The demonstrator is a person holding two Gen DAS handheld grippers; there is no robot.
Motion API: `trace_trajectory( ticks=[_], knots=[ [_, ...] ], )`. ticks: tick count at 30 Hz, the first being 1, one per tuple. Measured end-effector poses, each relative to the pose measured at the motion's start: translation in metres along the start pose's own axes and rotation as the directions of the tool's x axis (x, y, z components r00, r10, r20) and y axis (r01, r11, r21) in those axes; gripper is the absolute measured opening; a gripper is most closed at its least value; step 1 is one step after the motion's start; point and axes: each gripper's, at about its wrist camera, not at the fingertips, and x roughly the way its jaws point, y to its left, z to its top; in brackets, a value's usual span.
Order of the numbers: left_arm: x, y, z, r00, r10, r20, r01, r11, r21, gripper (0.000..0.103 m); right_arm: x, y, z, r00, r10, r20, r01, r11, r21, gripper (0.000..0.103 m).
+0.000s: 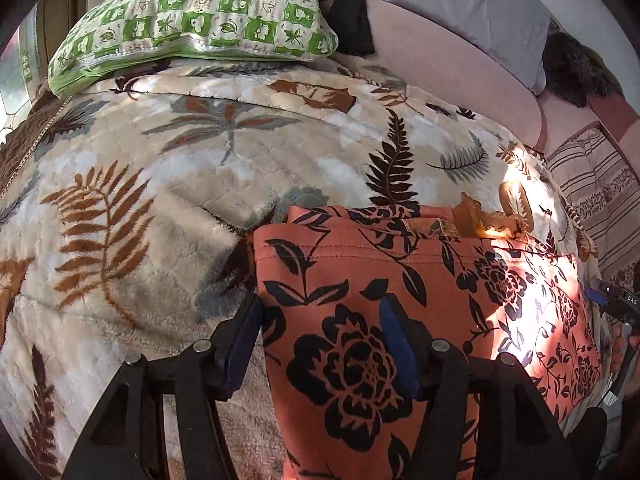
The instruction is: Fold small clothes
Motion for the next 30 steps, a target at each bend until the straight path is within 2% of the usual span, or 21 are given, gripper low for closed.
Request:
trace_trajectory(
  ticks=[7,8,9,10,11,12,14,16,17,19,20,21,22,23,24,25,26,27,28,29,30],
  knots=[
    [-0.005,0.003,0.009,0.999,-0.010,0.041,0.011,1.000,-0.004,0.061,0.029,0.004,0.025,0.998,-0.046,-0.033,0.044,0.997,-0.057,0.066],
    [-0.003,0.002,0.010,0.999,-0.007,0.040,0.006,1.000,0.008,0.058,0.033,0.004,0.028,0.998,-0.061,-0.030,0.059,0.996,-0.065,0.065],
    [-0.001,0.000,0.011,0.999,0.005,0.042,-0.006,1.000,0.024,0.025,0.037,0.004,0.031,0.997,-0.074,-0.024,0.072,0.995,-0.072,0.065],
    [0.003,-0.002,0.013,0.999,0.032,0.026,-0.033,0.999,0.040,0.004,0.041,0.006,0.034,0.996,-0.088,-0.018,0.086,0.993,-0.080,0.055],
    [0.005,-0.003,0.014,0.999,0.038,0.017,-0.039,0.998,0.048,0.003,0.045,0.009,0.035,0.995,-0.093,-0.031,0.090,0.991,-0.101,0.020],
    [0.003,-0.005,0.015,0.999,0.029,0.028,-0.030,0.998,0.058,0.002,0.050,0.014,0.035,0.991,-0.120,-0.060,0.111,0.985,-0.132,0.009],
    [-0.013,-0.015,0.017,0.996,0.032,0.085,-0.041,0.994,0.105,0.002,0.046,0.031,0.033,0.983,-0.179,-0.032,0.168,0.961,-0.222,0.007],
    [-0.035,-0.026,0.024,0.987,0.010,0.158,-0.031,0.990,0.135,0.002,0.027,0.044,0.034,0.982,-0.187,0.036,0.190,0.946,-0.261,0.007],
    [-0.044,-0.031,0.030,0.981,0.006,0.192,-0.036,0.988,0.152,0.002,0.014,0.048,0.037,0.979,-0.189,0.083,0.204,0.943,-0.263,0.007],
    [-0.043,-0.035,0.042,0.977,0.010,0.213,-0.048,0.984,0.171,0.002,-0.005,0.050,0.046,0.970,-0.194,0.149,0.226,0.942,-0.246,0.007],
    [-0.031,-0.032,0.045,0.978,0.049,0.203,-0.083,0.983,0.165,0.002,-0.005,0.047,0.050,0.964,-0.207,0.164,0.242,0.942,-0.234,0.007],
    [-0.013,-0.025,0.046,0.981,0.094,0.167,-0.118,0.983,0.139,0.002,0.001,0.041,0.053,0.962,-0.216,0.165,0.249,0.944,-0.215,0.007],
    [0.009,-0.015,0.045,0.988,0.119,0.095,-0.129,0.987,0.099,0.004,0.013,0.033,0.054,0.970,-0.201,0.134,0.224,0.955,-0.192,0.011],
    [0.035,-0.003,0.040,0.990,0.139,-0.010,-0.138,0.988,0.065,0.007,0.031,0.021,0.053,0.983,-0.172,0.071,0.182,0.969,-0.170,0.011],
    [0.050,0.005,0.033,0.987,0.152,-0.055,-0.150,0.988,0.049,0.013,0.049,0.010,0.050,0.985,-0.172,-0.003,0.170,0.974,-0.147,0.014],
    [0.043,0.005,0.028,0.989,0.146,0.013,-0.146,0.988,0.052,0.015,0.064,0.002,0.044,0.977,-0.205,-0.053,0.197,0.972,-0.128,0.021],
    [0.033,0.002,0.026,0.984,0.171,0.041,-0.174,0.983,0.062,0.029,0.065,-0.005,0.038,0.976,-0.212,-0.052,0.206,0.973,-0.104,0.029],
    [0.024,0.000,0.026,0.983,0.179,0.044,-0.182,0.981,0.067,0.040,0.056,-0.008,0.033,0.979,-0.204,-0.019,0.202,0.976,-0.075,0.032],
    [0.012,-0.001,0.026,0.986,0.159,0.049,-0.162,0.985,0.068,0.042,0.045,-0.009,0.030,0.980,-0.199,0.004,0.199,0.979,-0.048,0.041],
    [-0.002,-0.002,0.026,0.987,0.147,0.065,-0.151,0.986,0.064,0.042,0.031,-0.009,0.028,0.980,-0.199,0.023,0.199,0.980,-0.030,0.058],
    [-0.019,-0.004,0.024,0.985,0.146,0.093,-0.152,0.987,0.059,0.042,0.014,-0.005,0.026,0.978,-0.201,0.058,0.203,0.979,-0.024,0.062]
  ],
)
